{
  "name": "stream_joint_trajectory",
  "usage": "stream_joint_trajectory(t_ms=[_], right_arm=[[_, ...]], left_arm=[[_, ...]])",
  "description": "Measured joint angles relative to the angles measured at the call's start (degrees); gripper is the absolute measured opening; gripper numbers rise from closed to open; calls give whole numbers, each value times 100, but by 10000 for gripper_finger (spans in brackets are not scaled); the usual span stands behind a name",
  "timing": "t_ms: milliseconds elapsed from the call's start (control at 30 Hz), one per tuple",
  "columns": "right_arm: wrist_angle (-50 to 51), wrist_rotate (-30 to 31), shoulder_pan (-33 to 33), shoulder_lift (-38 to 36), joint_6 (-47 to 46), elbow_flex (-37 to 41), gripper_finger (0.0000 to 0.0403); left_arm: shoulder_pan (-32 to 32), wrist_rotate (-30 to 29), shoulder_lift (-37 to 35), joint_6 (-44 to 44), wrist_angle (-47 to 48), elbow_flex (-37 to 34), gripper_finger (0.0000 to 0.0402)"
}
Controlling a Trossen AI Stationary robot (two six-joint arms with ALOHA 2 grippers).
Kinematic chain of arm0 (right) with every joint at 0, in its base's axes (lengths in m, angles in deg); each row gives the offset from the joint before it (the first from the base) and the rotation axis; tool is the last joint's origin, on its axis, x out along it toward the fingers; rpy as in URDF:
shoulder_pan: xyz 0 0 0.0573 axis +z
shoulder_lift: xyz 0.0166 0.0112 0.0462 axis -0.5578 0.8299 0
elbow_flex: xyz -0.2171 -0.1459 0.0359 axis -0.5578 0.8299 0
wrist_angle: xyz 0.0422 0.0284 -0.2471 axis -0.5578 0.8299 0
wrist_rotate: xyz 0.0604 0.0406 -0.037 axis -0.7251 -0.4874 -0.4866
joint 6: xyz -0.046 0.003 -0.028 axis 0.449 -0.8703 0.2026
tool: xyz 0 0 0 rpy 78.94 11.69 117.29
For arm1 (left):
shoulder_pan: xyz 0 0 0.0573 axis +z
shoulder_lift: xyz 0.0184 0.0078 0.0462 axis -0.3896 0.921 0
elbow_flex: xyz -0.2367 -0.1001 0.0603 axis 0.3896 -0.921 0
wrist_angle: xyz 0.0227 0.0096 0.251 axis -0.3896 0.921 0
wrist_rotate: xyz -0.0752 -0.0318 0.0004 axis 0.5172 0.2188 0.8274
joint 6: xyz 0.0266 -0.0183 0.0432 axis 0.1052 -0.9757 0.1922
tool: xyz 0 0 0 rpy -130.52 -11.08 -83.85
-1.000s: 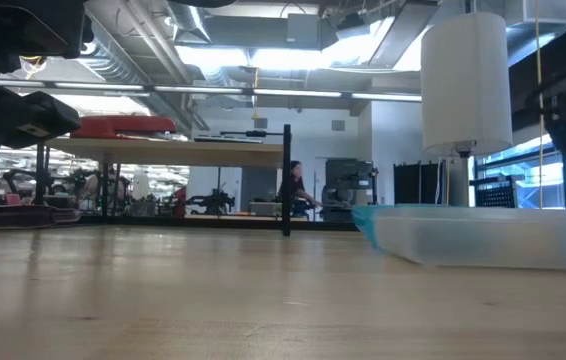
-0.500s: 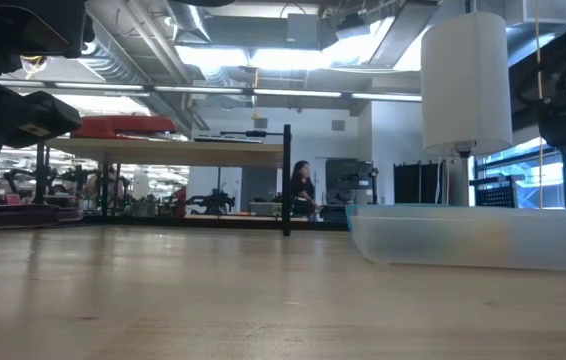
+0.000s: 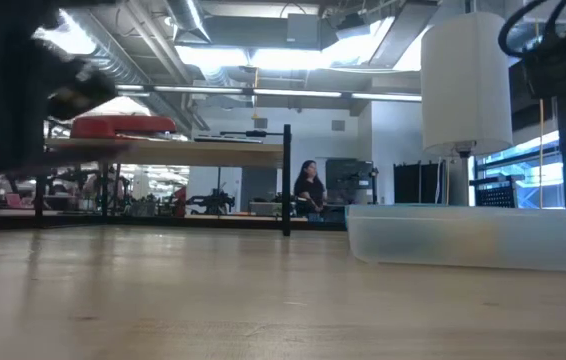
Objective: Pack school essentials
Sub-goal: Put the purple pen into the blue supply box
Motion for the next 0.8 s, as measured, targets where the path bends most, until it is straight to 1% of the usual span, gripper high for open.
stream_joint_trajectory(t_ms=[100,267,367,433,500,600,800], right_arm=[[185,39,0,0,108,-191,142],[408,271,0,0,288,-649,142],[506,311,-2,-1,677,-991,142],[681,442,0,-2,858,-1209,142],[891,567,0,-2,923,-1432,142],[1171,583,-2,-2,1149,-1761,142],[1269,743,0,-2,1627,-2234,142]], left_arm=[[161,-3,0,380,105,221,39],[460,-3,-2,532,519,395,39],[674,-4,-2,867,505,537,39],[848,-5,-2,1104,499,662,39],[1041,-3,-2,1301,491,778,39],[1333,-7,-2,1515,503,955,39],[1774,-11,-2,1955,282,1304,39]])
